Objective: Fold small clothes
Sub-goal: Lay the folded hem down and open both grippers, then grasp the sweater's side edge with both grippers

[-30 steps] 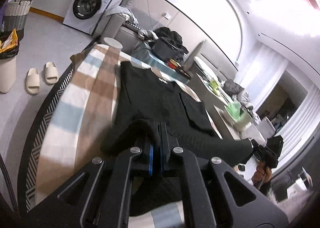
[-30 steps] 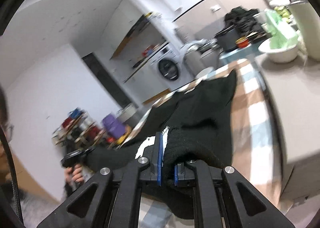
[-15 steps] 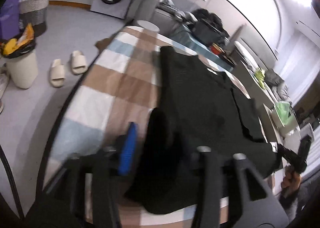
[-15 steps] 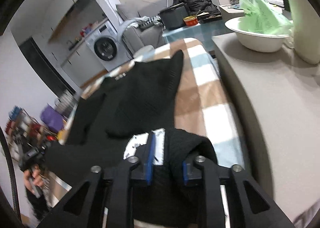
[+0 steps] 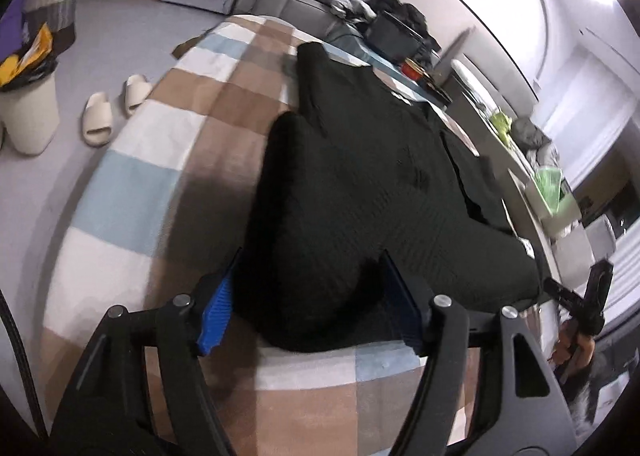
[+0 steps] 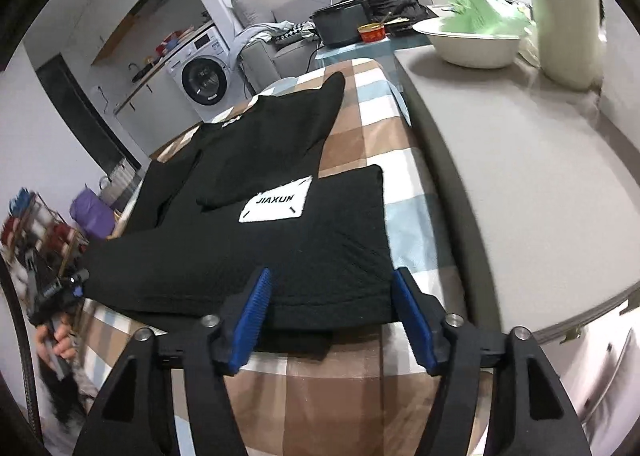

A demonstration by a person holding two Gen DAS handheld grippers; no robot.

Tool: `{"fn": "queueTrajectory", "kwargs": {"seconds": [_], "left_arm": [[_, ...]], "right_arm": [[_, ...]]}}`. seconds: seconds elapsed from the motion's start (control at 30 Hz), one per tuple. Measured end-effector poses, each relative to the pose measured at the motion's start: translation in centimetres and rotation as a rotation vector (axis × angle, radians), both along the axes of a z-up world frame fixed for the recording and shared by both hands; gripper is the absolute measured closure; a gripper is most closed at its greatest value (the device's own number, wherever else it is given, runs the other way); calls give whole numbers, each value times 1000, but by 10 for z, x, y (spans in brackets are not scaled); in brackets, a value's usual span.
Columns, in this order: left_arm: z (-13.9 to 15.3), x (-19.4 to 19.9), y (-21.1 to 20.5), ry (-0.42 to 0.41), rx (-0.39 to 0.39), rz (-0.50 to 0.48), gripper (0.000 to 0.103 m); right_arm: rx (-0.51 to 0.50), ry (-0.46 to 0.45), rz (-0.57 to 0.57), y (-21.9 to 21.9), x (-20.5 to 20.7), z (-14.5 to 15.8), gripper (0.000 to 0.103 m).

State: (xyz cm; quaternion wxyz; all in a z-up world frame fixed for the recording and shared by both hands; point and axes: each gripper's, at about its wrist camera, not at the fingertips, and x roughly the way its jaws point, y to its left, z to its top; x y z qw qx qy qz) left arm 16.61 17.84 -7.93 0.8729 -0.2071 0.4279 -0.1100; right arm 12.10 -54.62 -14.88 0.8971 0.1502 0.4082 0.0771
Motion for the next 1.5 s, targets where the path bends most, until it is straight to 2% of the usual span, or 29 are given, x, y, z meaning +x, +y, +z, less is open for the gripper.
{"fn": "queueTrajectory", "kwargs": {"seconds": [0.17,0.33,0.53,0.7,0.9,0.93,1.03,1.1,1.17,1.23,1.37,1.5], "left_arm": [[-1,4,-9,21,8,-1,38],[2,2,-10,18,7,-2,39],[11,-18,-7,-9,-2,-60,38],[15,-32,-5,-30,12,-79,38],[10,-16,-17,-18,47,-91,37],[7,-9,-17,-2,36,-81,38],[2,2,-16,11,4,-50,53],[0,7,-18,14,22,-50,71],[-1,7,-23,22,59,-69,81],[0,1,-27,27,59,-99,84],[-6,-14,-30,56,21,-140,86],[-3,-37,-34,64,57,-178,86]], "right_arm": [[-69,9,7,20,2,-5,38],[-70,32,12,24,-11,4,38],[-92,71,47,35,-28,5,38],[-68,98,51,41,-14,-10,38],[-44,70,50,46,14,-15,37],[-32,58,52,47,18,-15,37],[-14,37,56,50,28,-14,47],[-24,25,62,55,34,-13,61],[-42,26,96,62,37,-14,77],[-59,28,112,65,35,-14,80],[-24,74,147,59,28,-14,82],[-52,112,183,56,11,-11,83]]}}
